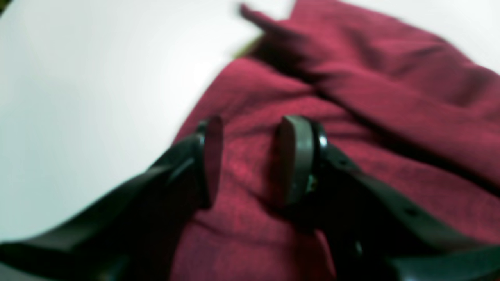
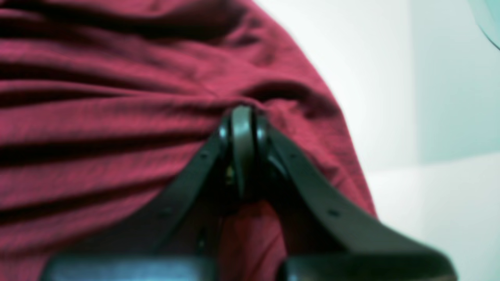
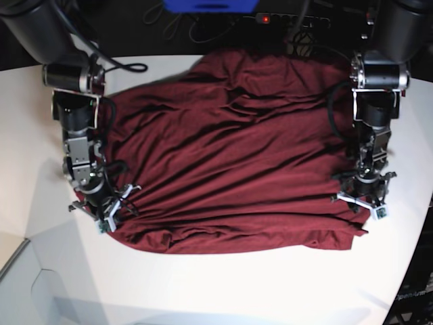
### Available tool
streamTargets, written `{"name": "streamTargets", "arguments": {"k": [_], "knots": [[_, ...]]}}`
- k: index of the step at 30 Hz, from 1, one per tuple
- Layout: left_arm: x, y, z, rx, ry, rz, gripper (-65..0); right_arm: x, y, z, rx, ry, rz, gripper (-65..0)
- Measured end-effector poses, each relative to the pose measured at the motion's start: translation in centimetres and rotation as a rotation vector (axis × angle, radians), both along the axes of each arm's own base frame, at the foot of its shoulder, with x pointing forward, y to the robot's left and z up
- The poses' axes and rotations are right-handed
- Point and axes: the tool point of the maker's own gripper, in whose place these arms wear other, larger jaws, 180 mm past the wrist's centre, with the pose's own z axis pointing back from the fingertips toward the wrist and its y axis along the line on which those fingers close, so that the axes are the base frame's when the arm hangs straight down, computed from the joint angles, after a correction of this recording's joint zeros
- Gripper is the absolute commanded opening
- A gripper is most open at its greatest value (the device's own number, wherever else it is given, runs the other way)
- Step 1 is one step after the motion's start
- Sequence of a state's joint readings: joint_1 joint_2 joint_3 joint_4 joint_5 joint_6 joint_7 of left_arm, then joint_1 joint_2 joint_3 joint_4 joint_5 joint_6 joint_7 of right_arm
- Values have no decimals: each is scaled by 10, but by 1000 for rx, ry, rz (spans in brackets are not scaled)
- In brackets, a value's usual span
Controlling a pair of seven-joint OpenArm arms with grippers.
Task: Layout the t-shirt on the table in an organized manner, then fold the t-shirt properly
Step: 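Hold the shirt with both grippers and pull it apart to flatten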
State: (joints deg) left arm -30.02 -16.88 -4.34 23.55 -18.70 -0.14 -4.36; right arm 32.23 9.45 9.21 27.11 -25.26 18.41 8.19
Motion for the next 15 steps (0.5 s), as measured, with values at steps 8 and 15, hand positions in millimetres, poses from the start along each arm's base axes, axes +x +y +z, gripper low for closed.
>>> {"name": "streamTargets", "arguments": {"k": [8,15], "knots": [[24,22,34,16,-36,29,-407,14,-28,15,-66,22,-13,-631],[68,19,105,30,-199,11,-407,23,-34,62,-153,-97,-20,-631]]}}
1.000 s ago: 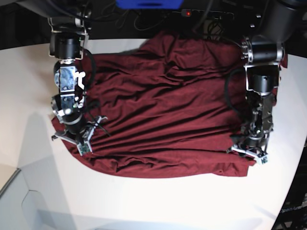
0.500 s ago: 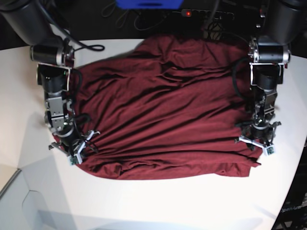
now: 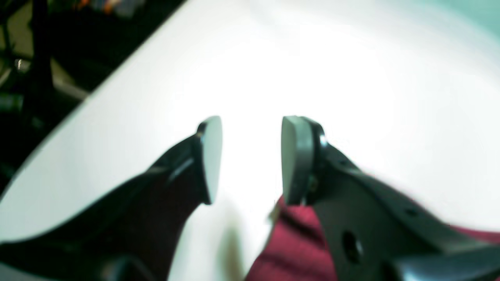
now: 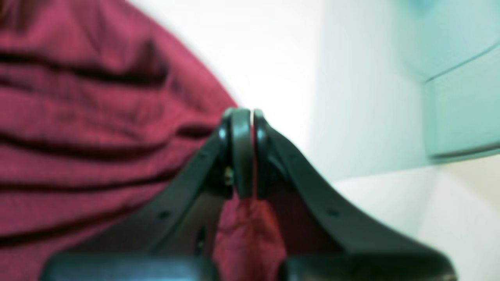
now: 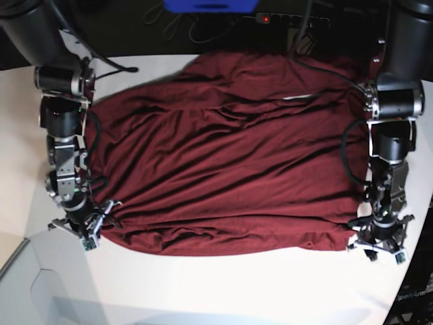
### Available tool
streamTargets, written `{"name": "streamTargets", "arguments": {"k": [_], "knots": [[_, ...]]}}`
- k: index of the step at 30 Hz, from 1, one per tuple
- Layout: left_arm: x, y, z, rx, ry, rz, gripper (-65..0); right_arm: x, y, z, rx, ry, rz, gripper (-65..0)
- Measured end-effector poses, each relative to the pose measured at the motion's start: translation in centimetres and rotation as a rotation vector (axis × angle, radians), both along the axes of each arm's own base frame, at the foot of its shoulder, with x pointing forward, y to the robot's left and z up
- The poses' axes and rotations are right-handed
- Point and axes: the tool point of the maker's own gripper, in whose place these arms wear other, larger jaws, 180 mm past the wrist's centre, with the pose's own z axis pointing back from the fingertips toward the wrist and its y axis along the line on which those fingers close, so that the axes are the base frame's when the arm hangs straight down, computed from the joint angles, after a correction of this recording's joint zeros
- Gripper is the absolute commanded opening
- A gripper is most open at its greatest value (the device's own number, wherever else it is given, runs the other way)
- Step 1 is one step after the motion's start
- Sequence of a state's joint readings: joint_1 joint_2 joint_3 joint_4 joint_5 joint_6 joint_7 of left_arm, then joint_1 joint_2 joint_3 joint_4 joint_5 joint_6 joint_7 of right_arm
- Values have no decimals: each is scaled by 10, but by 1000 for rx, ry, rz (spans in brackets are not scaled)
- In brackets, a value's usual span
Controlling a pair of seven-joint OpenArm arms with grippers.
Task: Layout the t-shirt on the table in an organized manner, then fold the t-shirt properly
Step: 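Hold the shirt with both grippers and pull it apart to flatten, then lift the shirt with both grippers and drag it to reposition it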
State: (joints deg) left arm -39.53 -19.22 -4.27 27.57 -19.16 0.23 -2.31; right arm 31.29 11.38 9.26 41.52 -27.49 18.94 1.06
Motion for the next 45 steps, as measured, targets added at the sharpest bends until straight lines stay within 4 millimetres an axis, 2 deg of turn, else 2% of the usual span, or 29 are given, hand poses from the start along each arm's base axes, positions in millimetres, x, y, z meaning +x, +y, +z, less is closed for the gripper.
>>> {"name": "streamTargets", "arguments": {"k": [2,4,6,8,12,15,18,22,23,26,33,41,45], "knots": [[0,-4,1,-6,13,-15,-407,-10,10,4,-13,-30,18,-631],[-9,-12,-16,-32,92,-32,-407,-28,17,-1,-28,-26,26,-631],[-18,-25,-27,-40,126,-55,-407,-44,22,-5,-45,1,14,-631],[-29,-47,-34,-50,135,-112,-407,-56,29,-3,-52,7,7,-631],[-55,-73,-31,-32,151,-190,-407,-75,40,3,-15,18,-40,-631],[-78,-90,-30,-24,161,-242,-407,-101,46,-13,48,114,-57,-631],[-101,-90,-59,-34,235,-243,-407,-122,51,-31,92,225,-27,-631],[-121,-79,-102,-58,349,-205,-407,-125,50,-42,119,265,-19,-631],[-117,-73,-102,-50,326,-195,-407,-127,52,-50,125,290,-17,-631],[-104,-56,-108,-51,310,-143,-407,-123,53,-55,156,280,-5,-631],[-81,-24,-113,-19,225,-42,-407,-98,42,-59,206,240,12,-631],[-53,-31,-101,-58,219,-23,-407,-74,28,-59,244,203,21,-631],[-33,-34,-80,-65,176,-27,-407,-69,23,-53,220,194,23,-631]]}}
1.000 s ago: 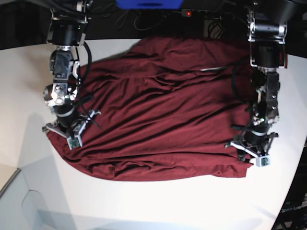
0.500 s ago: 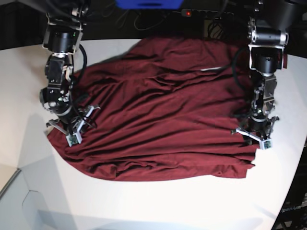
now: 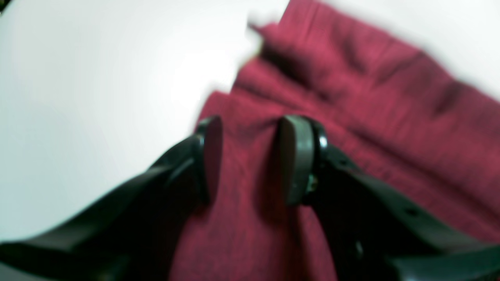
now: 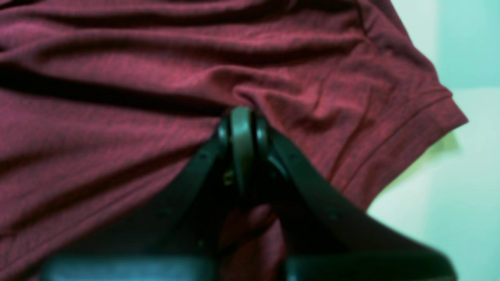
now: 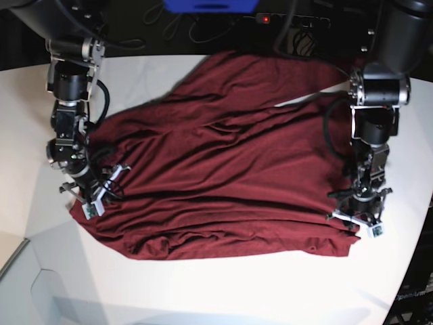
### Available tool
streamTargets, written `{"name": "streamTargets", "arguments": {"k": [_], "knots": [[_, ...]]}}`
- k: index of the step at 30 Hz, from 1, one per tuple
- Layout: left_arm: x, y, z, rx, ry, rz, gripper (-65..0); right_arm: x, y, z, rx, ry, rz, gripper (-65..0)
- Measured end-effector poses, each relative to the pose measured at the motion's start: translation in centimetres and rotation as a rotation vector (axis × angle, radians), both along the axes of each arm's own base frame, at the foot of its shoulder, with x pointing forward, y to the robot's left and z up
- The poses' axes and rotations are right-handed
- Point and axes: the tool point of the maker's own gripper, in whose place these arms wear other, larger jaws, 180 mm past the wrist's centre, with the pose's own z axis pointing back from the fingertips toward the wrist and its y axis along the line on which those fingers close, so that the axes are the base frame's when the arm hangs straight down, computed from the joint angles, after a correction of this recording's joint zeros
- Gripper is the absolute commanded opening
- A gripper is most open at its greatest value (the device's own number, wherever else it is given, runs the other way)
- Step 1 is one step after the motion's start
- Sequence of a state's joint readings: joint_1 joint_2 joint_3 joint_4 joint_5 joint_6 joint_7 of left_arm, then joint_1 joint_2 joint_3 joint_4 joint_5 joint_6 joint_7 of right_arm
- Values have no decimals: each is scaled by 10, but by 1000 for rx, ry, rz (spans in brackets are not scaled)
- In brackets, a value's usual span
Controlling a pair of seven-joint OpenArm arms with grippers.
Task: Layout the t-shirt on the table in an organized manner, then fold the t-shirt properly
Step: 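Lift the shirt with both grippers and drag it to reposition it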
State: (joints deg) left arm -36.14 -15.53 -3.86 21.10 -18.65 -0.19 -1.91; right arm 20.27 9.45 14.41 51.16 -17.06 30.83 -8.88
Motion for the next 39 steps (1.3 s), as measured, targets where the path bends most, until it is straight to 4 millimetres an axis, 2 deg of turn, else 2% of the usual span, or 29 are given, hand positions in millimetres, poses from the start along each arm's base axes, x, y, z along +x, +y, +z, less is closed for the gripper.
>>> {"name": "streamTargets", "arguments": {"k": [7,10,14,19,23,25,29,31,33,39], "knots": [[21,-7,42,16,-121,-28,-407,-8,-9,26,-104,-49,9,-632],[17,-13,43,11,-113,-48,-407,-9,-2,40,-108,-96,13,-632],[-2,-23,40,-12,-77,-82,-407,-19,4,53,-121,-144,26,-632],[-39,-12,50,-49,-96,-35,-407,-42,0,46,-151,-94,-3,-632],[-66,-20,58,-86,-96,-35,-407,-53,-2,63,-145,-99,-74,-632],[-80,-24,60,-89,-86,-34,-407,-68,-3,63,-163,-67,-94,-632],[-102,-43,58,-106,-75,-63,-407,-112,5,43,-177,22,-97,-632],[-112,-51,60,-107,-81,-80,-407,-123,11,40,-170,36,-89,-627],[-121,-54,55,-107,-69,-82,-407,-124,12,41,-169,32,-85,-627],[-148,-55,24,-118,17,-76,-407,-136,12,31,-170,63,-81,-630]]}}
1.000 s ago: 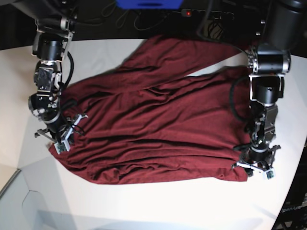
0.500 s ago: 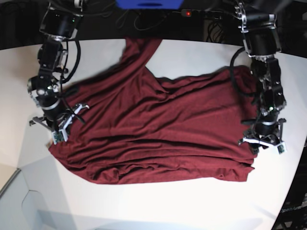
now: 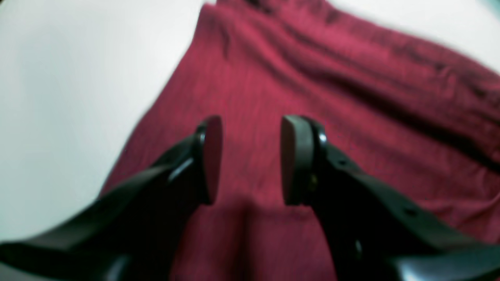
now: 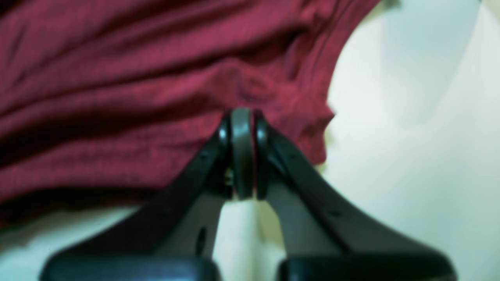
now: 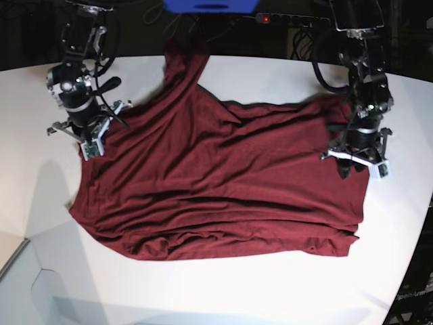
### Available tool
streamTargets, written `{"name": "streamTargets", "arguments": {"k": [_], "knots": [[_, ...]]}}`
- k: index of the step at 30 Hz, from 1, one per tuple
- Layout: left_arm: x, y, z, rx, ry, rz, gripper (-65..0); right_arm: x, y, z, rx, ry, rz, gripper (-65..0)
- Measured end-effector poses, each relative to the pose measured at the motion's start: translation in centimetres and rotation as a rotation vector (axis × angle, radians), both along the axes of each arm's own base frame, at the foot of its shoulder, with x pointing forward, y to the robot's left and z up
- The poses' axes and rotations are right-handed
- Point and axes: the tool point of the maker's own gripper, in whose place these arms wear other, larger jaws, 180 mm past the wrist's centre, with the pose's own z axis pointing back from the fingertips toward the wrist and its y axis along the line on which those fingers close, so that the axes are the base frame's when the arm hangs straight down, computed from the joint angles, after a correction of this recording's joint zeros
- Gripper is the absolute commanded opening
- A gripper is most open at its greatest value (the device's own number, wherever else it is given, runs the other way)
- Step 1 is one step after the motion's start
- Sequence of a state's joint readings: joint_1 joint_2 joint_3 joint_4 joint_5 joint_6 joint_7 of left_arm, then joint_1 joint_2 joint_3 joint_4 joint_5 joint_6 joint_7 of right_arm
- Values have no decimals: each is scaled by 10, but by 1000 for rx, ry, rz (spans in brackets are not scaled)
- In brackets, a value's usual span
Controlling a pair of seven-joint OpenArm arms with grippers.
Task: Layout the t-shirt on the table in an organized manner, then fold the t-shirt properly
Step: 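Lift the shirt with both grippers and drag it to reposition it, then hold the shirt corners with both grippers and stretch them apart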
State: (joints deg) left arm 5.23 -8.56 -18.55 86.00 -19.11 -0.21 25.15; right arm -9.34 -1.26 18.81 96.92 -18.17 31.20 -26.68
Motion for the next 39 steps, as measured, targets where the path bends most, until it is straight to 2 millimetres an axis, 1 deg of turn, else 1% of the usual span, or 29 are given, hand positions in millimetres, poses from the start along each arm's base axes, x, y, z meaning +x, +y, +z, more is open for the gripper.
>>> {"name": "streamTargets", "arguments": {"k": [2,7,9,11,12,13,15,18,20,24,25,27,29,31,33,35,37,39], "knots": [[-9,1,-12,0,38,1,-407,2,0,-4,6,5,-1,-631],[-39,7,-27,20,99,0,-407,16,0,-14,33,18,-5,-631],[-53,16,-20,57,102,-8,-407,23,-3,-17,36,25,-2,-631],[-61,28,-10,91,88,9,-407,29,-9,-22,32,34,-4,-631],[-65,32,-7,101,89,11,-407,30,-11,-29,36,54,-7,-631],[-69,34,-8,104,100,14,-407,35,-12,-30,51,45,-12,-631],[-77,32,-15,88,134,12,-407,40,-15,-34,57,49,-9,-631],[-94,29,-23,79,197,6,-407,49,-18,-35,71,35,-7,-631],[-103,26,-19,87,200,-7,-407,51,-20,-34,68,28,-4,-631],[-108,20,-2,107,166,-33,-407,53,-18,-33,75,11,1,-631],[-111,20,-2,113,168,-36,-407,53,-18,-33,75,11,1,-631],[-119,26,-6,114,194,-21,-407,53,-18,-33,76,11,1,-631],[-127,40,-7,130,211,13,-407,53,-18,-33,76,11,1,-631],[-130,52,-8,145,213,42,-407,53,-18,-34,76,12,1,-631],[-131,55,-17,134,238,51,-407,53,-18,-34,76,11,1,-631],[-132,55,-22,125,248,56,-407,53,-18,-34,76,12,1,-631],[-130,56,-24,123,249,61,-407,53,-18,-34,76,11,1,-631],[-127,58,-32,109,260,73,-407,53,-18,-34,76,11,1,-631]]}}
